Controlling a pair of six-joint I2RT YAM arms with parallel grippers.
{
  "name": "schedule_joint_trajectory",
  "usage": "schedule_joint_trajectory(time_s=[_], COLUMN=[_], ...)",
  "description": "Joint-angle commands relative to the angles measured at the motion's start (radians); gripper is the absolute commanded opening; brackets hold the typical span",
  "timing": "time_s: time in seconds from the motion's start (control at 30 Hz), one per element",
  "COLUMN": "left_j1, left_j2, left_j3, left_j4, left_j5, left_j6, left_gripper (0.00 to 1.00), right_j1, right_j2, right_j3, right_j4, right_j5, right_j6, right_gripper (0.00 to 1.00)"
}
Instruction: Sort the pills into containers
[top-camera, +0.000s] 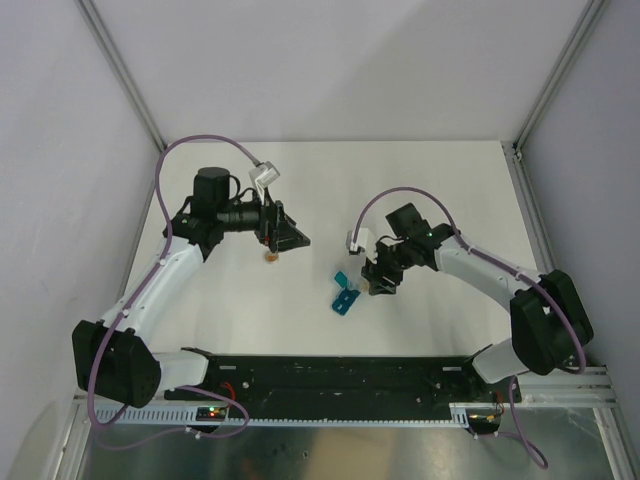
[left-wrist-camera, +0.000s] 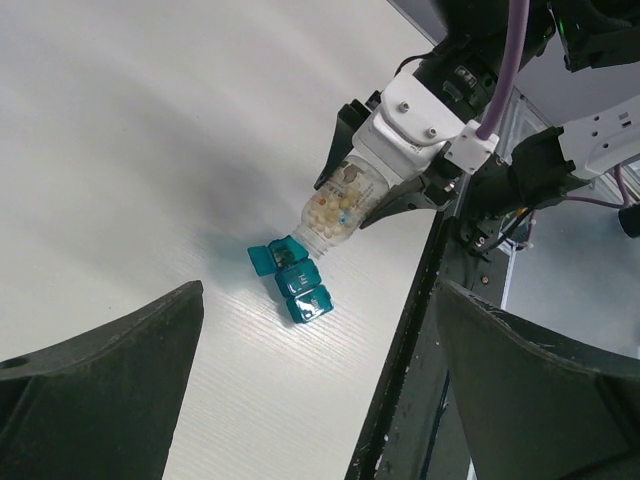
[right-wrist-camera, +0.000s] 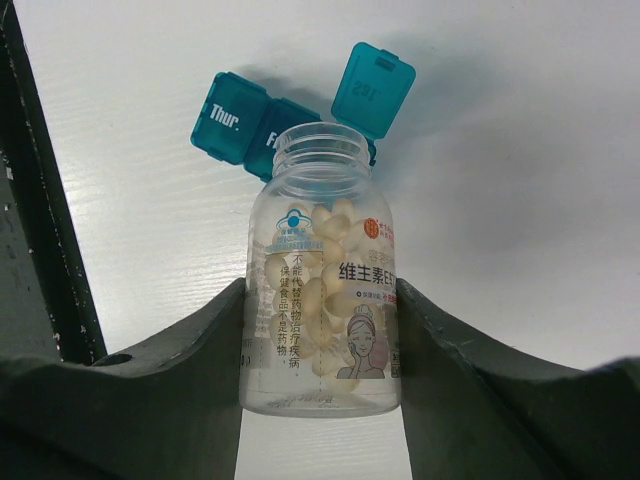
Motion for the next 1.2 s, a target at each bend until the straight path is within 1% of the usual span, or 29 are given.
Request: schedule_joint_trajectory(time_s=[0.0,0.47,0.73,0.87,1.0,1.13,1.17], left_j1=[0.007,0.006,0.002,-0.018,-0.065,-0.117,-0.127], left_j2=[0.005,0.032,0.064,0.08,0.118,0.159,0.168], left_j3=[0.001,0.008,0.023,0.036,0.067,0.115,0.174], left_j4=[0.002,0.002,0.003,0.003,0.002,0.003,0.002], left_j5=[-0.011,-0.023,-0.034,-0.085,-0.123,-0.112,-0.101], left_j6=[0.03,0.034,0.022,0.021,0.004,-0.033,-0.048], left_gripper=[1.0,1.0,1.0,0.99,1.0,0.99,0.99], right_j1=[-0.007,-0.043,-0.051,-0.051,-0.057,-0.056,-0.056], right_j2=[-0.051,-0.149,-0.297,-0.355,-0.373,-0.369,-0.366], right_j3=[0.012,-0.019,-0.011,0.046,0.139,0.205,0.216], right_j4=[0.047,0.11,0.179,0.162,0.136,0.141,0.146], right_j5=[-0.037,-0.137,-0.206,-0.227,-0.269,-0.308,-0.319], right_j6=[0.022,0.101,0.218,0.256,0.305,0.35,0.36], right_gripper=[0.0,0.0,0.0,0.0,0.0,0.0,0.0])
